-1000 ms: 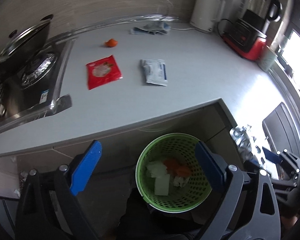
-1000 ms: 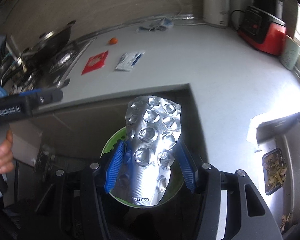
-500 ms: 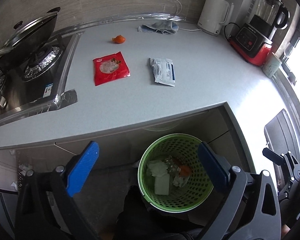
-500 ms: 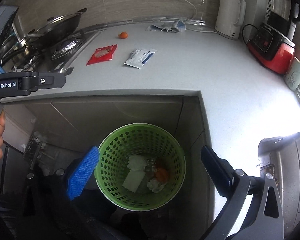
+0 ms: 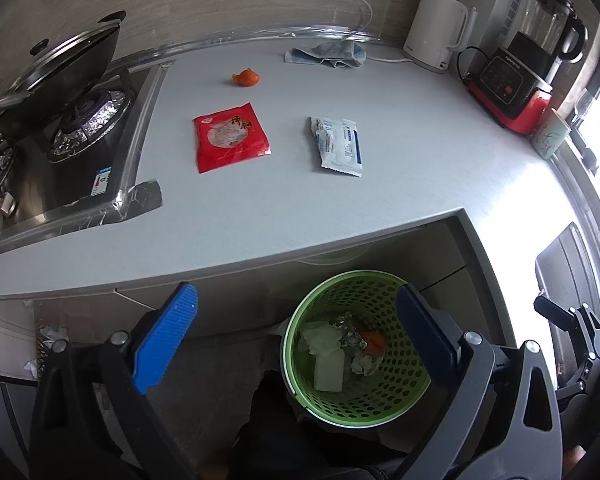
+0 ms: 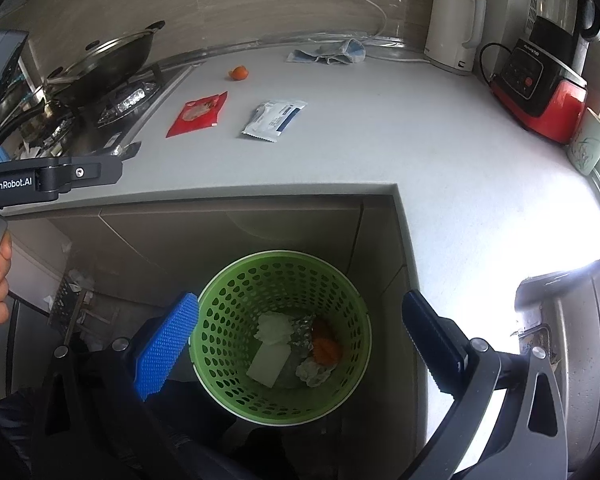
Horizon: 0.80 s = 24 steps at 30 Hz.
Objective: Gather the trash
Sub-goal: 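Reach both tools toward the red snack packet and white medical packet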
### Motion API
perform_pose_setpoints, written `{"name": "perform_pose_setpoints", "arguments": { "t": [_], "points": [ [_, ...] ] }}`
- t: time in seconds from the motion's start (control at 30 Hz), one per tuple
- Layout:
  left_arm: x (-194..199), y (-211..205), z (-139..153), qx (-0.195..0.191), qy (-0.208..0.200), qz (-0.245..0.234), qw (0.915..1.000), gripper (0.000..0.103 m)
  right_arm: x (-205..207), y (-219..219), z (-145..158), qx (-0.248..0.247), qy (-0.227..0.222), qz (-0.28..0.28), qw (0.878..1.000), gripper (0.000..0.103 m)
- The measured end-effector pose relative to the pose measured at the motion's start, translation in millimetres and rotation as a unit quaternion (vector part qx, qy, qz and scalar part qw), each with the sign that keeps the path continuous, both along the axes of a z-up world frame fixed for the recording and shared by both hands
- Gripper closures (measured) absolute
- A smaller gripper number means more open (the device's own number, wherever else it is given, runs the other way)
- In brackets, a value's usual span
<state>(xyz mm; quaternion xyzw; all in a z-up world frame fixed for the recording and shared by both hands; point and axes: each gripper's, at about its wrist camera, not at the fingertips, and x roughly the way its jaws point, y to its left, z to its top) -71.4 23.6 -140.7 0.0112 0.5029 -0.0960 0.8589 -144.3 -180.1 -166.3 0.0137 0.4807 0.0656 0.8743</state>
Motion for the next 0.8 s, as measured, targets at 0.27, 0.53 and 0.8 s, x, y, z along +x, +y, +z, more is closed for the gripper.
{"name": "perform_pose_setpoints", "arguments": {
  "t": [0.27, 0.53, 0.8],
  "points": [
    [17, 13, -4, 0.000, 0.009, 0.014, 0.9999, 0.008, 13, -1, -3, 0.001, 0.012, -0.008, 1.000, 0.002],
    [47, 27, -11, -0.001, 0.019, 0.028, 0.9994, 0.008, 36, 4, -4, 0.003, 0.020, -0.014, 1.000, 0.002],
    [93, 41, -23, -0.008, 0.031, 0.042, 0.9986, 0.008, 78, 17, -4, 0.009, 0.022, -0.016, 1.000, 0.002]
  ]
}}
